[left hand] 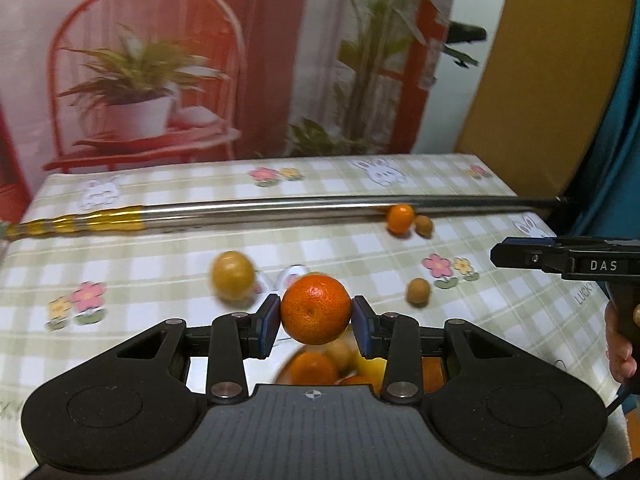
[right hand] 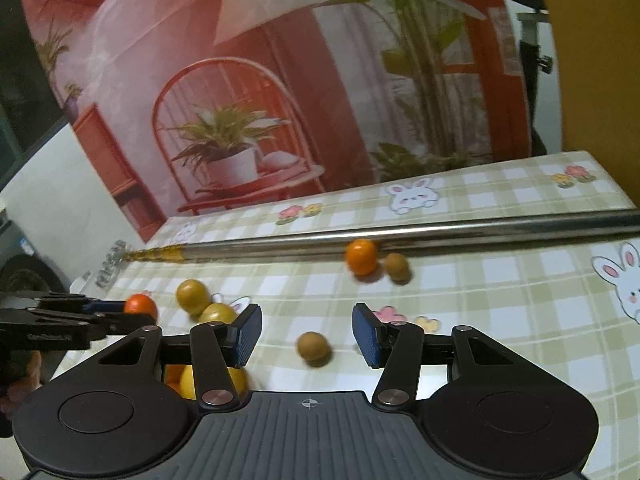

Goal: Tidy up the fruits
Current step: 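Grasp a tangerine with the left tool while the right tool grasps a yellow-green citrus, then carry the tangerine onto the plate and open the left tool while the right tool carries the citrus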

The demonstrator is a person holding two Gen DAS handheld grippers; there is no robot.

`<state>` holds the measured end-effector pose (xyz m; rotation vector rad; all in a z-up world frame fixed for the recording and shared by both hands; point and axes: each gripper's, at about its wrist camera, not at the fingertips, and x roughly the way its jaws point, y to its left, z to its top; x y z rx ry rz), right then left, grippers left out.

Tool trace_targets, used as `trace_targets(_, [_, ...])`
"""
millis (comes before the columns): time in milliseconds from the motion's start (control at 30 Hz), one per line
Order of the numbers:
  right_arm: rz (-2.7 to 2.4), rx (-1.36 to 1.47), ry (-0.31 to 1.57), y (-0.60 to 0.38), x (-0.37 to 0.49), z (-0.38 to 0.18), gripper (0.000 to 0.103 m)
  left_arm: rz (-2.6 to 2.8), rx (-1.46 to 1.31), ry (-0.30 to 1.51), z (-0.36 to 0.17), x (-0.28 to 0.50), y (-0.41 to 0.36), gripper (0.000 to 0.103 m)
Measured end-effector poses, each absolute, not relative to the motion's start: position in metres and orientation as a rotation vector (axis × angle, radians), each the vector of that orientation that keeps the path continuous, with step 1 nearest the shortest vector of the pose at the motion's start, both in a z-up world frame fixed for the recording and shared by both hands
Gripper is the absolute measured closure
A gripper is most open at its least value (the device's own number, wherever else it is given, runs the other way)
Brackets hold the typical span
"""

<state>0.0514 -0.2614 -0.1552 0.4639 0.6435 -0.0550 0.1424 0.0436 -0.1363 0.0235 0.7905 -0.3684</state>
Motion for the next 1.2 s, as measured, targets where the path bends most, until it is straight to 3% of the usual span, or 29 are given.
trace_targets(600, [0.142,0.237,0.774,-0.173,0.151,-0.144,0.056,-0.262,-0.104,0.732,-0.140,0.101,0.118,0.063])
trace_targets(1200, [0.144,0.116,1.047,-0.134,0.233,-0.204,0.059,-0.287,-0.160,0.727,-0.154,0.093,0.125,0.062])
